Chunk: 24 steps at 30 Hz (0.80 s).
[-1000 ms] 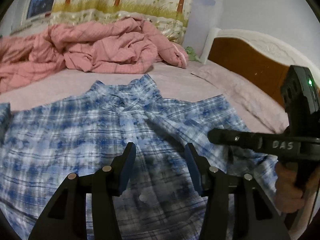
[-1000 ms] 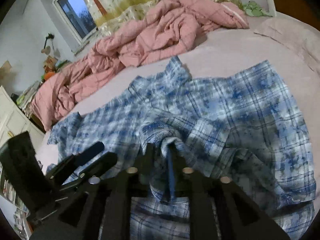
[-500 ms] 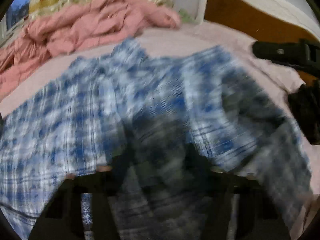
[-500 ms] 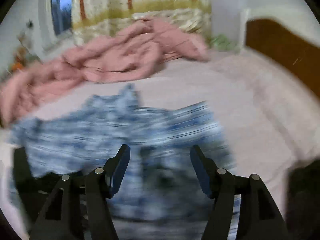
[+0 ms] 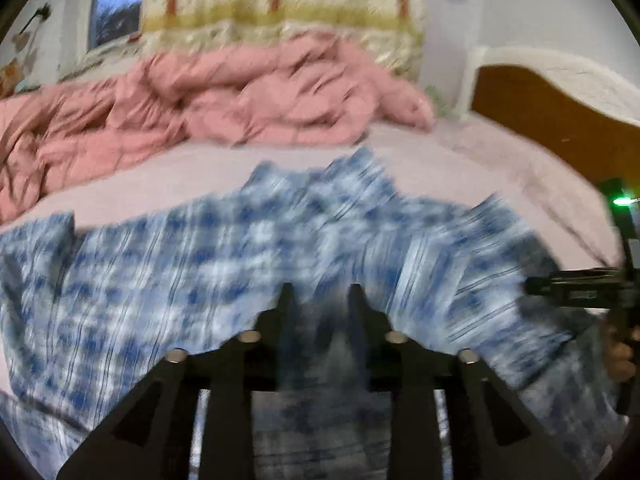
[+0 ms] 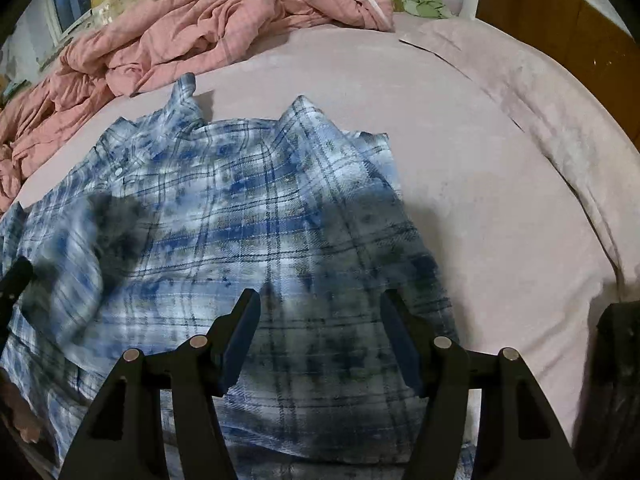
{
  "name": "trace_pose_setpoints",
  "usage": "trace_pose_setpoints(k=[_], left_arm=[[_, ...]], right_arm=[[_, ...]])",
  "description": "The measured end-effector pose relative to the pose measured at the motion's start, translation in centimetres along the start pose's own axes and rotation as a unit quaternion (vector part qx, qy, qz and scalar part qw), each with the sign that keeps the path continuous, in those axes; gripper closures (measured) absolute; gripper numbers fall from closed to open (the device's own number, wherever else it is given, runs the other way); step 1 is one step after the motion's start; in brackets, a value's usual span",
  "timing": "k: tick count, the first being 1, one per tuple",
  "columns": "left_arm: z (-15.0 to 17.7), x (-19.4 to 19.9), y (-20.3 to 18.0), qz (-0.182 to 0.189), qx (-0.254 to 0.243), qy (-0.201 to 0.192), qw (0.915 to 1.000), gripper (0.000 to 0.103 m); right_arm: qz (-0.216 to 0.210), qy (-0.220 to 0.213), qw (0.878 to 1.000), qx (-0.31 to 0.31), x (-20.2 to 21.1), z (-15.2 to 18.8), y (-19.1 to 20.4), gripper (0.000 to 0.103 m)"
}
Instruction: Fold large clothes
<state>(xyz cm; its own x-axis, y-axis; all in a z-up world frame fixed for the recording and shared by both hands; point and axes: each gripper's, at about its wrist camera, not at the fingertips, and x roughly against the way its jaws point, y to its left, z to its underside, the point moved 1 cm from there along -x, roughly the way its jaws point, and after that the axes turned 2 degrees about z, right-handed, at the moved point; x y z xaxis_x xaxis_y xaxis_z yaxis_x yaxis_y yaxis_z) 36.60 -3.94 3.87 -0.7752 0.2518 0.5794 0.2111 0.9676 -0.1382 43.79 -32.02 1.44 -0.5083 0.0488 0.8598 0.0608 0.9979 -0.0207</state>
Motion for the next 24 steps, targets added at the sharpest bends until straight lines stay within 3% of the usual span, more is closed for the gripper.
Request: trace_pose_setpoints(k=[2, 4, 7, 8, 11, 13, 15, 17, 19, 20, 21, 24], left_arm=[[-0.3, 0.9, -0.9, 0.033, -0.011, -0.024, 0.9991, 0.055], [-0.4, 1.1, -1.6, 0.083, -0.012, -0.021, 0.9963, 0.055], [-0.1, -0.6, -2.1, 0.145, -0.008, 0.03, 0.989, 0.055], [0.1, -1.3, -2.4, 0.15, -0.007, 0.051, 0.9873, 0.055], [1.4, -4.1, -3.0, 0.139, -0.016, 0.121, 0.9828, 0.055], [2.3, -4.8, -3.4, 0.115, -0.029, 0.142, 0.9828, 0.051], [2.5, -5.0, -3.8, 0.086, -0.042, 0.143, 0.985, 0.03], [2.8, -5.2, -4.0, 0.045, -0.059, 0.144, 0.9868, 0.027], [2.9, -5.3, -4.0, 0.0, -0.073, 0.14, 0.9875, 0.041], [3.0, -5.2, -3.7, -0.018, -0.075, 0.132, 0.9883, 0.074], [2.8, -5.1, -3.4, -0.027, -0.072, 0.129, 0.9887, 0.097], [1.9, -4.0, -1.1, -0.064, -0.046, 0.096, 0.9922, 0.096]], right_arm=[[0.001, -0.016, 1.0, -0.012, 0.5, -0.2, -0.1, 0.038], [-0.007, -0.045, 0.999, -0.023, 1.8, -0.5, -0.2, 0.038], [-0.018, -0.081, 0.996, -0.035, 3.7, -0.6, -0.7, 0.038], [-0.024, -0.086, 0.995, -0.036, 4.0, -0.6, -0.8, 0.04], [-0.085, -0.065, 0.994, -0.038, 3.5, -0.7, -1.1, 0.06], [-0.109, -0.047, 0.992, -0.045, 2.6, -0.7, -1.4, 0.074], [-0.115, -0.039, 0.992, -0.04, 1.7, -0.7, -1.2, 0.075], [-0.086, -0.03, 0.995, -0.041, 0.4, -0.6, -1.3, 0.075], [-0.053, -0.029, 0.997, -0.05, -0.3, -0.5, -1.6, 0.075], [-0.046, -0.032, 0.997, -0.06, -0.3, -0.5, -2.1, 0.075], [-0.05, -0.037, 0.995, -0.077, 0.0, -0.6, -2.8, 0.074], [-0.063, -0.061, 0.99, -0.107, 1.4, -0.7, -4.4, 0.074]])
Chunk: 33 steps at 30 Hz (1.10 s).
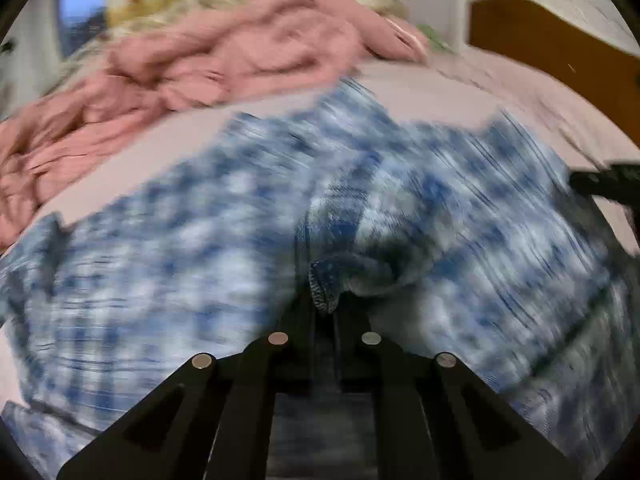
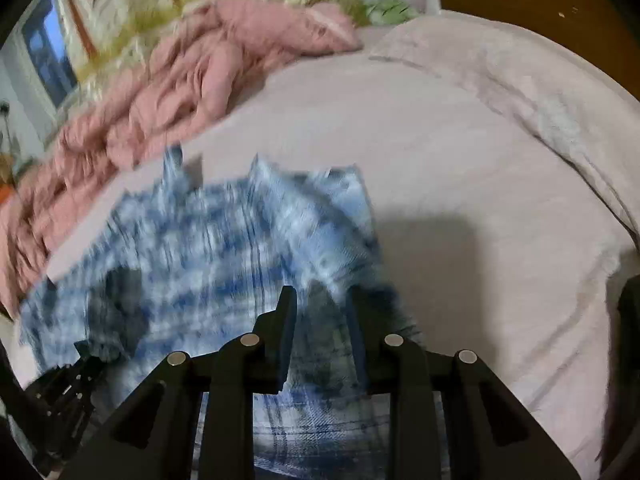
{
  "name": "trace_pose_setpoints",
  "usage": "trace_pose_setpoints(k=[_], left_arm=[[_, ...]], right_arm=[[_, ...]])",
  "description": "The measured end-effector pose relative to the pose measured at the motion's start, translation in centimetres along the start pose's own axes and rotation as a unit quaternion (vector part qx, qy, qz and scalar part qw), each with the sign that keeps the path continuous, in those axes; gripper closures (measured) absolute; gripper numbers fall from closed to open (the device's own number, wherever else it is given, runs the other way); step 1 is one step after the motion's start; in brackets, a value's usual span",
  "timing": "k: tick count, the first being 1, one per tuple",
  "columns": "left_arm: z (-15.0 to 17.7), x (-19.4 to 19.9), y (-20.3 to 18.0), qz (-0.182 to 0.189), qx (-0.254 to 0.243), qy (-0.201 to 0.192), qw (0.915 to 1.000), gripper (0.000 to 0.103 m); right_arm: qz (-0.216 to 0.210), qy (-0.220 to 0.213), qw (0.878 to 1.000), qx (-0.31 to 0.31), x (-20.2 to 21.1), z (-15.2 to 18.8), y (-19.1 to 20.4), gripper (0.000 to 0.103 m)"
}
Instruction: Fold large clothes
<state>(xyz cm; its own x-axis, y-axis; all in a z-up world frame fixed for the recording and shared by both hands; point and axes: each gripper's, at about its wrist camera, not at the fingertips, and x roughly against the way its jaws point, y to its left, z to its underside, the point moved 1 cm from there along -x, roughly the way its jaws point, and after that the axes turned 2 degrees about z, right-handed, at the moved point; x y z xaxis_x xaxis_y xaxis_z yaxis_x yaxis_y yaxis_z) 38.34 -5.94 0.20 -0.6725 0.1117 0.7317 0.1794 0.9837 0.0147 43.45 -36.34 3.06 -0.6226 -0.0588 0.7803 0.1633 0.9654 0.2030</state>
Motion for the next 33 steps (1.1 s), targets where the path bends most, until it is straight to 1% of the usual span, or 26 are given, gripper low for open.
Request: trace_pose_setpoints(k=[1, 2, 5, 7, 10, 13, 17, 18, 21, 24, 26, 28, 29, 30, 31, 32, 33], left_arm=[[-0.2, 0.6, 1.1, -0.014, 0.015, -0.015, 0.9997, 0.097], [-0.4, 1.2, 2.2, -0.02, 0.029, -0.026, 0.999, 0.097], [-0.8, 1.9, 5.2, -0.036, 0.062, -0.042, 0.9965, 0.097], [-1.2, 1.6, 7.0, -0.055, 0.075, -0.041, 0.9949, 0.097], [-1.2, 1.3, 9.7, -0.066, 0.116, -0.034, 0.9905, 0.097], [-0.8, 1.3, 11.2, -0.082, 0.13, -0.028, 0.9876, 0.097], [-0.3, 0.6, 12.2, -0.074, 0.157, -0.011, 0.9848, 0.096], [-0.2, 0.7, 12.3, -0.077, 0.158, -0.013, 0.9844, 0.094], [-0.5, 1.7, 12.2, -0.091, 0.158, -0.037, 0.9826, 0.09], [-0.9, 3.4, 12.3, -0.103, 0.161, -0.068, 0.9791, 0.085], [-1.1, 4.5, 12.6, -0.123, 0.166, -0.083, 0.9749, 0.085], [-1.2, 5.5, 13.1, -0.139, 0.166, -0.099, 0.9713, 0.081], [-1.3, 5.9, 13.4, -0.127, 0.171, -0.103, 0.9716, 0.073], [-1.4, 6.3, 13.8, -0.103, 0.177, -0.106, 0.973, 0.064], [-1.5, 6.8, 14.1, -0.072, 0.187, -0.109, 0.9735, 0.061], [-1.6, 7.4, 14.1, -0.056, 0.192, -0.115, 0.973, 0.06], [-1.8, 8.3, 14.0, -0.048, 0.189, -0.124, 0.9729, 0.06]], right_arm=[[0.001, -0.007, 1.0, -0.003, 0.4, -0.2, -0.2, 0.075], [0.005, -0.014, 1.0, 0.0, 0.9, -0.3, -0.4, 0.075], [0.007, -0.017, 1.0, 0.006, 1.1, -0.5, -0.4, 0.074], [0.003, -0.006, 1.0, 0.007, 0.6, -0.4, -0.2, 0.074], [0.012, 0.007, 1.0, 0.01, -0.2, -0.2, 0.2, 0.074], [0.013, 0.008, 1.0, 0.019, -0.5, 0.0, 0.7, 0.074], [0.021, 0.004, 0.999, 0.033, -0.3, 0.2, 1.4, 0.074], [0.024, 0.002, 0.999, 0.034, -0.3, 0.3, 1.5, 0.074], [0.032, -0.009, 0.999, 0.029, 0.2, 0.2, 1.5, 0.073], [0.036, -0.023, 0.999, 0.014, 1.0, -0.1, 1.2, 0.067], [0.038, -0.034, 0.999, 0.006, 1.6, -0.2, 1.0, 0.067], [0.04, -0.046, 0.998, -0.002, 2.6, -0.3, 1.1, 0.066], [0.04, -0.053, 0.998, -0.004, 3.3, -0.3, 1.3, 0.064], [0.039, -0.062, 0.997, -0.007, 4.4, -0.3, 1.6, 0.057], [0.039, -0.069, 0.997, -0.008, 5.0, -0.2, 1.8, 0.052], [0.038, -0.08, 0.996, -0.007, 6.1, -0.1, 2.3, 0.051], [0.039, -0.094, 0.995, 0.005, 7.4, 0.1, 3.2, 0.051]])
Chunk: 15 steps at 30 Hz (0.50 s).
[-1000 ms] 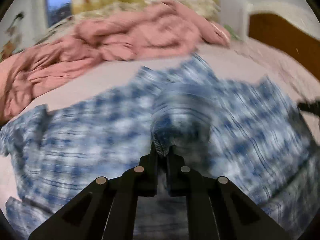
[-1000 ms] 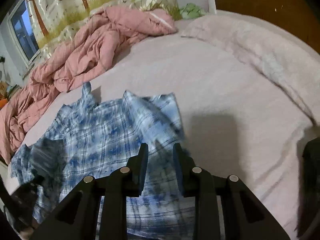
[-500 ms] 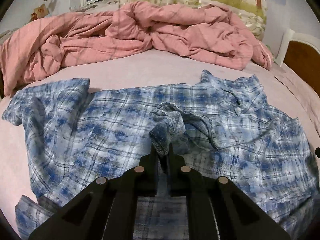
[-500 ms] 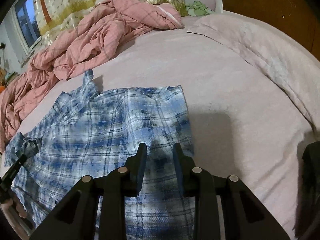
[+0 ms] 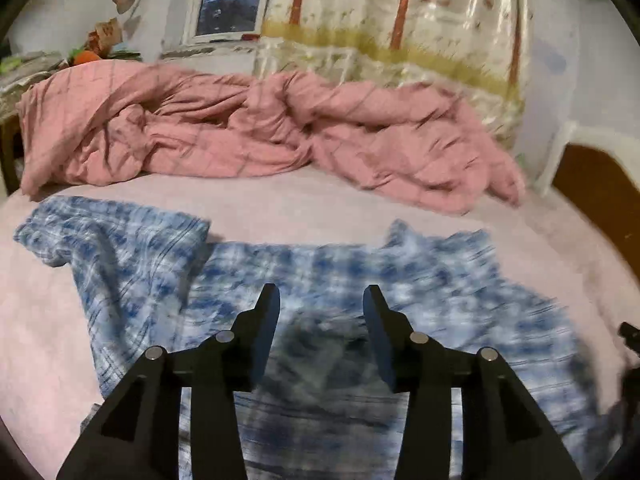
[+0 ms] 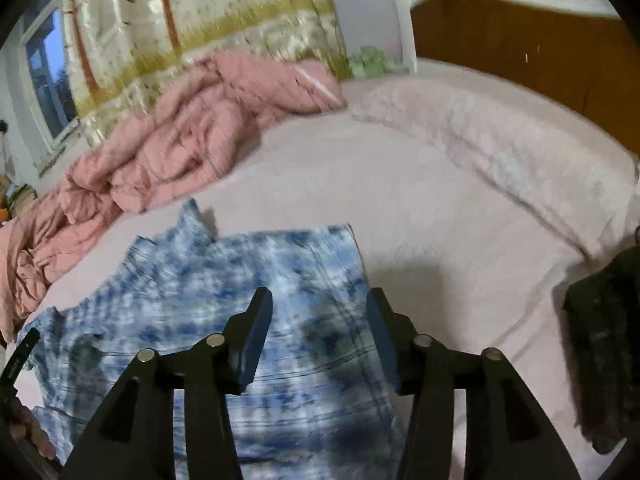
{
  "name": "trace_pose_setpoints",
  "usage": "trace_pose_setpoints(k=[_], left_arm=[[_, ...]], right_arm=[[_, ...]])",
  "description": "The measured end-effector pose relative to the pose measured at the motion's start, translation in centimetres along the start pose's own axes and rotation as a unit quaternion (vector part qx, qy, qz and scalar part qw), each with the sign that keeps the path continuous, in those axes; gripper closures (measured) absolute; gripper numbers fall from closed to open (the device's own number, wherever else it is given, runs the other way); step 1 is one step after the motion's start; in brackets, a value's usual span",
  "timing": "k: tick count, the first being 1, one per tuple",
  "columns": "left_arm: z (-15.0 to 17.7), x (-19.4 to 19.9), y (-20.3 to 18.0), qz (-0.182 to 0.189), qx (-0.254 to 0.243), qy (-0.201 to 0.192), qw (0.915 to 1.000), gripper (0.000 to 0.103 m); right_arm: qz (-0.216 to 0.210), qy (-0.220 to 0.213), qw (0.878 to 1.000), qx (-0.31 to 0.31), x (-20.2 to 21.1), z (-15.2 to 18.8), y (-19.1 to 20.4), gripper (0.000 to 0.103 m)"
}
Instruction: Fold large clothes
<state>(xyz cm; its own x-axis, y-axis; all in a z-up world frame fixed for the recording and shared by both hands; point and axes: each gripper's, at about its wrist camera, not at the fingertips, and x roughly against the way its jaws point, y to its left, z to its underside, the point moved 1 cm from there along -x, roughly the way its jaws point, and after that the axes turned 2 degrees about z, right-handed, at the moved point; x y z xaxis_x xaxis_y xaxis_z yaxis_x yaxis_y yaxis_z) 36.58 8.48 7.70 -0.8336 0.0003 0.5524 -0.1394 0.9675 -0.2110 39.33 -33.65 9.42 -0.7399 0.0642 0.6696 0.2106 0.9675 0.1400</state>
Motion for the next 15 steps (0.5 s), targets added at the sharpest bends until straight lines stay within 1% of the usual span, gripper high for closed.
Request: trace_pose_setpoints(k=[1, 2, 3, 4, 5, 6, 7, 8, 9, 10, 12, 15], left_arm=[[-0.4, 1.1, -0.4, 0.003, -0.01, -0.011, 0.9999, 0.059], [-0.9, 2.3, -0.9, 0.001, -0.023, -0.024, 0.9994, 0.05], [-1.4, 3.5, -1.3, -0.004, -0.031, -0.038, 0.9988, 0.035], [-2.0, 4.9, -1.6, -0.008, -0.033, -0.054, 0.998, 0.025], [-2.6, 6.0, -1.6, -0.01, -0.03, -0.065, 0.9974, 0.008], [-3.0, 7.1, -1.6, -0.01, -0.026, -0.077, 0.9967, 0.0], [-3.5, 8.3, -1.7, -0.005, -0.028, -0.087, 0.9958, 0.0], [-3.9, 9.0, -1.8, 0.002, -0.035, -0.086, 0.9957, 0.0], [-4.4, 9.6, -2.0, 0.015, -0.045, -0.077, 0.9959, 0.0], [-4.8, 9.9, -2.0, 0.026, -0.052, -0.068, 0.996, 0.0], [-5.5, 10.4, -1.7, 0.042, -0.059, -0.059, 0.9956, 0.0], [-6.5, 11.1, -0.6, 0.057, -0.066, -0.048, 0.995, 0.0]], right_arm=[[0.0, -0.01, 1.0, 0.014, 1.1, -0.1, 0.8, 0.05], [0.001, -0.021, 0.999, 0.031, 2.3, -0.1, 1.9, 0.049], [0.001, -0.035, 0.998, 0.049, 3.7, -0.1, 3.2, 0.045], [-0.005, -0.052, 0.996, 0.068, 5.3, -0.1, 4.6, 0.041], [-0.009, -0.063, 0.995, 0.078, 6.3, -0.1, 5.5, 0.039], [-0.016, -0.081, 0.993, 0.089, 7.9, 0.0, 6.7, 0.035], [-0.02, -0.097, 0.991, 0.096, 9.4, -0.1, 7.9, 0.031], [-0.023, -0.104, 0.989, 0.099, 10.2, -0.1, 8.6, 0.03], [-0.026, -0.114, 0.988, 0.104, 11.3, -0.2, 9.7, 0.027], [-0.028, -0.12, 0.987, 0.107, 12.1, -0.4, 10.5, 0.023], [-0.032, -0.129, 0.985, 0.112, 13.8, -0.9, 12.6, 0.018], [-0.036, -0.152, 0.982, 0.106, 15.8, -1.1, 15.2, 0.017]])
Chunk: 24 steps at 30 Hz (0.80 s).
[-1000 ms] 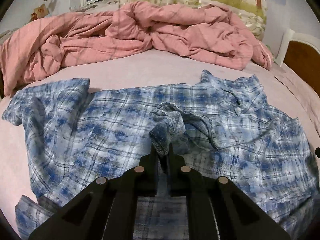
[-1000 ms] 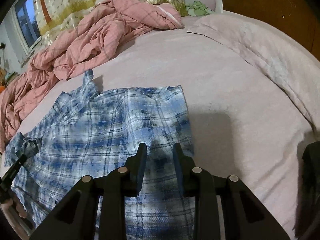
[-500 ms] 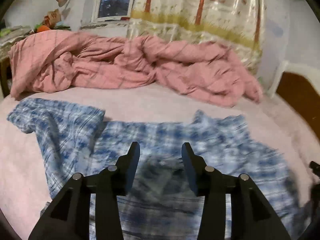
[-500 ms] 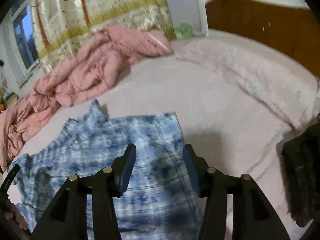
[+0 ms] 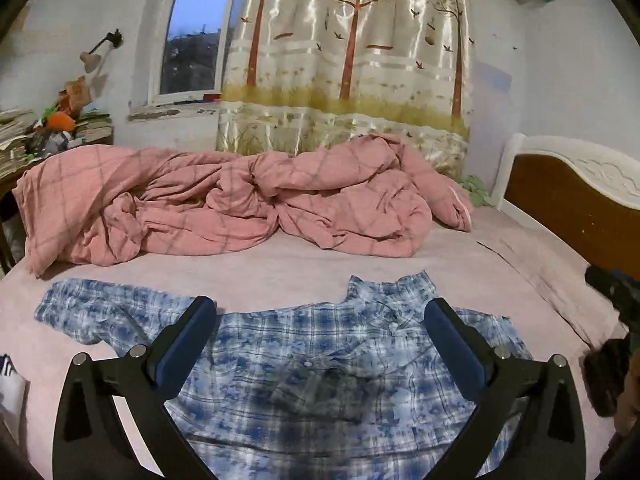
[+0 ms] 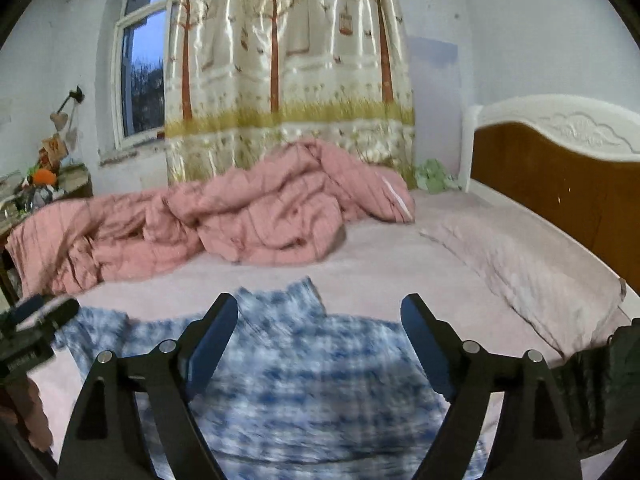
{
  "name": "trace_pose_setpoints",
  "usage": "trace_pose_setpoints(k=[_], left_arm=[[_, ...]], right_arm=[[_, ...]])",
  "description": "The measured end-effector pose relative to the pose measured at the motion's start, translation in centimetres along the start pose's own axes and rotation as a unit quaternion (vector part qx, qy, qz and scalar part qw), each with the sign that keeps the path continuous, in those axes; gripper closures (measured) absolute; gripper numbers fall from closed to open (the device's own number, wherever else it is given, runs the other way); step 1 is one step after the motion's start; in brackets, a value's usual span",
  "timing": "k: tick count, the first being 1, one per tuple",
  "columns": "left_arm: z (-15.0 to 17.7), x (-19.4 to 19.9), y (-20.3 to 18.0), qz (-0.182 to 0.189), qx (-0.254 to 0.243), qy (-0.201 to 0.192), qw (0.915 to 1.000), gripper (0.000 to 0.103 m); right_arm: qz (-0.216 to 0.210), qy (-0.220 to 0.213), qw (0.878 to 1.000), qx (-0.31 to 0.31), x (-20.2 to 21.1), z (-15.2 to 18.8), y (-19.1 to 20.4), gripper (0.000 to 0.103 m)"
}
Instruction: Fold large clothes
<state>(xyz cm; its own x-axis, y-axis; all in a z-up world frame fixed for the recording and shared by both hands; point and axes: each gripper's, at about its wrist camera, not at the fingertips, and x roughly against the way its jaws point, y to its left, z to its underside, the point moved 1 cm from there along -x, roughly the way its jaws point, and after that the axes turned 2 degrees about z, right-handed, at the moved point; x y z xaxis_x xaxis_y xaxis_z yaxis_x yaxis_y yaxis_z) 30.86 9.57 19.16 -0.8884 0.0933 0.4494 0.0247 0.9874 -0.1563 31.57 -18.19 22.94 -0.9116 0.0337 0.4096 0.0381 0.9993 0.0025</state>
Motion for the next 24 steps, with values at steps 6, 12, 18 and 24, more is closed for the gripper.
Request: trace_pose_setpoints(k=[6, 12, 18, 24], left_arm=[[0.9, 2.2, 5.7, -0.011, -0.011, -0.02, 0.9997, 0.0], [2.4, 0.0, 15.1, -0.063, 0.079, -0.014, 0.9948, 0.0], [4.8, -3.4, 23.1, -0.108, 0.149, 0.008, 0.9829, 0.003], [9.0, -7.2, 29.7, -0.093, 0.253, 0.047, 0.9619, 0.029]], right_arm=[[-0.009, -0.04, 0.999, 0.001, 0.9, 1.7, 3.4, 0.016], [0.002, 0.012, 1.0, 0.003, -4.8, 4.9, 4.3, 0.016], [-0.038, 0.069, 0.997, -0.013, -8.6, 6.9, 4.5, 0.016], [-0.033, 0.076, 0.996, 0.014, -9.1, 7.9, 5.6, 0.016]])
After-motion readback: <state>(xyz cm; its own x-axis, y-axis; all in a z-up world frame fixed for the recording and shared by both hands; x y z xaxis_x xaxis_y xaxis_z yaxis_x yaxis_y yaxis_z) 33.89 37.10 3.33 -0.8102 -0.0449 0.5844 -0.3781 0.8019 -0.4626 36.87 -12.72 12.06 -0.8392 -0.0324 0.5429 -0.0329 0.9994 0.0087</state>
